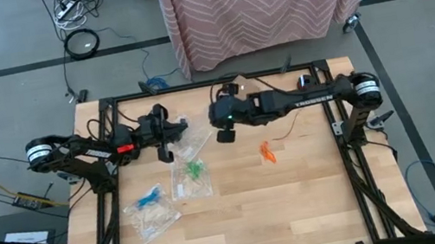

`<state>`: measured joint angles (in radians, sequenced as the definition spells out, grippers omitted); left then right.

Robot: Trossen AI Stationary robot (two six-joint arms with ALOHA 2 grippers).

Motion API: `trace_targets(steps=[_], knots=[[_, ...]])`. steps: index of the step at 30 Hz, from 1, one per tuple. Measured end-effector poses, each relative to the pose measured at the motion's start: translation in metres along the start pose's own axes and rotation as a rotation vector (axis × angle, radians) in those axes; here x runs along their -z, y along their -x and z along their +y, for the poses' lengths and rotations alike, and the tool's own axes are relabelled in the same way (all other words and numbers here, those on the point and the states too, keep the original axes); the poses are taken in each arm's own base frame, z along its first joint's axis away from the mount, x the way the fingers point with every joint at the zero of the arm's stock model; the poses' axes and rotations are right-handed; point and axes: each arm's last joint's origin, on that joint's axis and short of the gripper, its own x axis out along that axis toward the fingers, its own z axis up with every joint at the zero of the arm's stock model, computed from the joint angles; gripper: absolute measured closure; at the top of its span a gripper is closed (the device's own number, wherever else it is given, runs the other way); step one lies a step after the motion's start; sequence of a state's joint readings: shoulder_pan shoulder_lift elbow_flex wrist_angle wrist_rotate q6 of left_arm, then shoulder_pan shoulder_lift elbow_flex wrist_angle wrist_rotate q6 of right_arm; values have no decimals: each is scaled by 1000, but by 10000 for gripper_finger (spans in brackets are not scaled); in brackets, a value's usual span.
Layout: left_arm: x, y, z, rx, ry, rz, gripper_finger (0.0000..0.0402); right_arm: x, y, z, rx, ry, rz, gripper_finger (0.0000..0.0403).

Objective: Sort rubber bands
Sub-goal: Open the transparent zip bag

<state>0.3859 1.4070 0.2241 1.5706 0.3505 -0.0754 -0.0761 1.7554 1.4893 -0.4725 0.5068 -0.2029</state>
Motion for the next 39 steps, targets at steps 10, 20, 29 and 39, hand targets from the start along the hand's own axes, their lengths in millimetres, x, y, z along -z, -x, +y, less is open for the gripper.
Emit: trace_targets(steps=[10,20,29,39], knots=[[-1,0,0,6,6,-2,401,29,59,-52,-184,-152,-187,239],[-8,-11,1,34,33,-43,401,116,76,-42,-262,-376,-664,239],[-17,-23,3,43,32,-90,401,133,73,-18,-251,-415,-809,239],[-18,-35,-8,90,35,-77,401,130,63,-14,-238,-422,-842,239]])
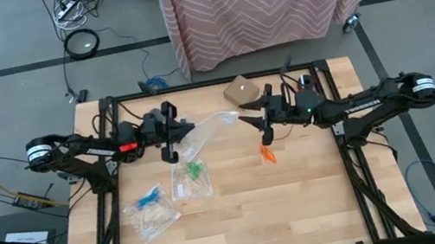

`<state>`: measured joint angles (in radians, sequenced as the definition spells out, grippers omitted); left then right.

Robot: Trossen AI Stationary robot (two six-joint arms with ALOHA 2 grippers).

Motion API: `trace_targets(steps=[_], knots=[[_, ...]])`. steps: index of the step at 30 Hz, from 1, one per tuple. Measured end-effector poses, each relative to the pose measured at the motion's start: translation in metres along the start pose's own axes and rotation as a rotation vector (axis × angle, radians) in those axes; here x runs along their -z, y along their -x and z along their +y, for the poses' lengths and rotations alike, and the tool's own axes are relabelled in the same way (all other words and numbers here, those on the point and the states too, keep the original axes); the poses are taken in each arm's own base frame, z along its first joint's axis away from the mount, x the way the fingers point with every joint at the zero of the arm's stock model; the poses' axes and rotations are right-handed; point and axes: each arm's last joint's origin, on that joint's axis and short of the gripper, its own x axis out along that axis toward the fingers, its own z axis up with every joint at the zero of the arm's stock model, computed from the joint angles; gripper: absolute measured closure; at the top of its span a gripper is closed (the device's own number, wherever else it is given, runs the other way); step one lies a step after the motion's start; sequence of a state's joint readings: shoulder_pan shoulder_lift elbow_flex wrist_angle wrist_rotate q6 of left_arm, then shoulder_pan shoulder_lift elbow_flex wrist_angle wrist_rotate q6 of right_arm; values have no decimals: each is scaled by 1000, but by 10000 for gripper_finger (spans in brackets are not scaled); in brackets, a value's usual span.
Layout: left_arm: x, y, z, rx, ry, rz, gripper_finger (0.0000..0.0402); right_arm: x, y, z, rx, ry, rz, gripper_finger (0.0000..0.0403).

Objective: Sort rubber bands
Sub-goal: Open the transparent zip bag

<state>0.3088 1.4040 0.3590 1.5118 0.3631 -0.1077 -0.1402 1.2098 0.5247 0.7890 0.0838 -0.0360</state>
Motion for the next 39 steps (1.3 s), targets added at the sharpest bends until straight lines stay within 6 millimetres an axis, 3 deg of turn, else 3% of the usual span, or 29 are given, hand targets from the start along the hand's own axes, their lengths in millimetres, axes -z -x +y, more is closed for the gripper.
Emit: trace_targets(steps=[12,20,25,39], knots=[[2,0,1,-26,-43,17,401,-2,1,7,-81,-49,-11,239],[3,0,1,-41,-80,29,401,19,4,9,-126,-147,218,236],[4,0,2,-65,-110,44,401,14,7,9,-201,-144,208,236],[4,0,2,-78,-117,39,401,1,9,-4,-133,-109,120,237]])
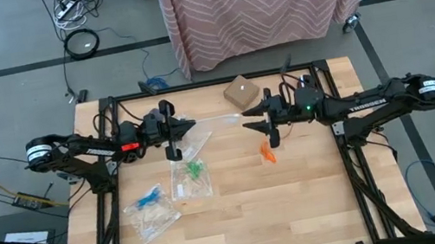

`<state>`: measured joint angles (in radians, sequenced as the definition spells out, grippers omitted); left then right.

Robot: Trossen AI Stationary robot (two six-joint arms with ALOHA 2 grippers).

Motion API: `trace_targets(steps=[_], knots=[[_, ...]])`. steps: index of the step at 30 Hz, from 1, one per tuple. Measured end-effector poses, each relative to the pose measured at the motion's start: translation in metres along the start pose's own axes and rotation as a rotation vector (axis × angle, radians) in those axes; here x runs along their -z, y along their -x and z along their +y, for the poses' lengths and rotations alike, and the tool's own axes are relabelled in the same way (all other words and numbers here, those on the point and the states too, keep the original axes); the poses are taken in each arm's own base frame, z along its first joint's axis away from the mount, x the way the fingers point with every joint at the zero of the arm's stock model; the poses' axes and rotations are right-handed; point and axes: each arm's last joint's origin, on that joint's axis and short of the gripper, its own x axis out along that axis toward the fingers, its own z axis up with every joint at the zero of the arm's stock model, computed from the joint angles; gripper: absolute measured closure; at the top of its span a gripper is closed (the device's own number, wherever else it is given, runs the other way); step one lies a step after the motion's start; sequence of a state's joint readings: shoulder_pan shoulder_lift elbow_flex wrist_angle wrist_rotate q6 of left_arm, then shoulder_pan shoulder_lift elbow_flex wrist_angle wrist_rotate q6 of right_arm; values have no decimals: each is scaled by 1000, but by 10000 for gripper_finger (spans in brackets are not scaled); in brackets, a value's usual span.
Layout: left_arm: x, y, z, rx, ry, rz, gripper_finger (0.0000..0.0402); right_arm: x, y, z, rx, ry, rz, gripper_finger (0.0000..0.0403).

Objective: Sort rubber bands
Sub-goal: Open the transparent zip bag

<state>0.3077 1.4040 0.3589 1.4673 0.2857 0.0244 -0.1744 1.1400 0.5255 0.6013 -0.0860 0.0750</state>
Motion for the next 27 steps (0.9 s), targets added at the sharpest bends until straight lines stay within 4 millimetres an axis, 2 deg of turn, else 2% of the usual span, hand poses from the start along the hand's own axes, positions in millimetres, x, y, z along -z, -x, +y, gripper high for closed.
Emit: trace_targets(steps=[9,19,22,27], knots=[[0,0,0,1,0,0,401,3,-5,-2,62,33,-20,240],[0,0,0,3,9,-1,401,3,-8,-3,73,56,-51,283],[0,0,0,4,10,0,401,4,-9,-5,111,58,-47,311],[0,0,-1,5,17,0,401,7,-11,-5,115,84,-34,391]])
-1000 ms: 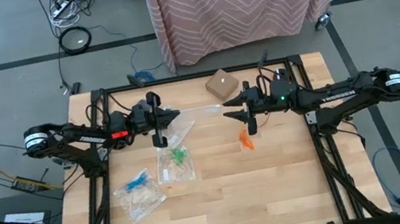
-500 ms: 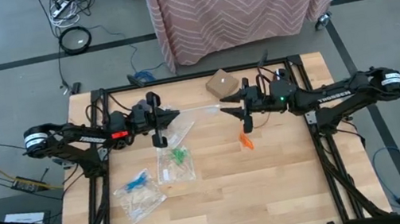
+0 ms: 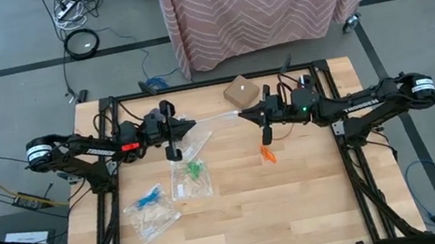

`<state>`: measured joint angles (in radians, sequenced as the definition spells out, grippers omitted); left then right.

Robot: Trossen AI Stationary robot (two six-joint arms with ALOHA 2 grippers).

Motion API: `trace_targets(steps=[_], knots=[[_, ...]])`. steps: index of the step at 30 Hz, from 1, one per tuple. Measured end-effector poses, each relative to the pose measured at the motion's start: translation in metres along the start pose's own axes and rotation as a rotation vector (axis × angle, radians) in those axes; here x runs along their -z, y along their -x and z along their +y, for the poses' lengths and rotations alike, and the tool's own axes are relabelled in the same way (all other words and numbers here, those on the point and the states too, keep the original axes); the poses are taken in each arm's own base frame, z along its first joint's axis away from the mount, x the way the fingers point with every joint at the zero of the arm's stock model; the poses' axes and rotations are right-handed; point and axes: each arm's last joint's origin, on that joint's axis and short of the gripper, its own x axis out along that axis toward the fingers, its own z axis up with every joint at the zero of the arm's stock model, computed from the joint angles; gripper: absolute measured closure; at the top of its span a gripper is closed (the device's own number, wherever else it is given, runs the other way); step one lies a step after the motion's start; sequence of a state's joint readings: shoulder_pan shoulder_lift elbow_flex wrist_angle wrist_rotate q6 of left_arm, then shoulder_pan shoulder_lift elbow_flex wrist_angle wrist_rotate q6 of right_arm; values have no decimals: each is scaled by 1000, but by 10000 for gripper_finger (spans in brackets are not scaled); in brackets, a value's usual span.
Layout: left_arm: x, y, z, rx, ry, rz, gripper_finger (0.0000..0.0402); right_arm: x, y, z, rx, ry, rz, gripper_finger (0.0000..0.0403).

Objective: Sort rubber bands
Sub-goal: Open the transparent zip bag

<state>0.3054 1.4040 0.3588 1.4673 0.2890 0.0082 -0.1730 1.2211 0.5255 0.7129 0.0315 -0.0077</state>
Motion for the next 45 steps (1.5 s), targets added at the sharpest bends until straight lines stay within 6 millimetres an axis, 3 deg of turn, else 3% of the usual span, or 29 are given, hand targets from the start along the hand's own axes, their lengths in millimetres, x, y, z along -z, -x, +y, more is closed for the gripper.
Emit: trace_targets(steps=[7,10,22,26,36,42,45], knots=[[4,0,0,5,28,39,401,-1,0,4,-21,30,-17,402],[6,-2,0,84,65,73,401,-1,0,8,-35,62,-19,403],[4,-35,10,104,87,217,401,0,1,21,-160,29,-6,403],[1,-46,8,206,109,233,401,2,1,23,-159,27,11,403],[22,-70,-6,320,151,276,401,2,2,30,-194,4,14,403],[26,-69,7,112,107,313,401,3,4,41,-289,-13,25,403],[27,-70,10,88,114,307,401,3,5,45,-303,-5,25,403]])
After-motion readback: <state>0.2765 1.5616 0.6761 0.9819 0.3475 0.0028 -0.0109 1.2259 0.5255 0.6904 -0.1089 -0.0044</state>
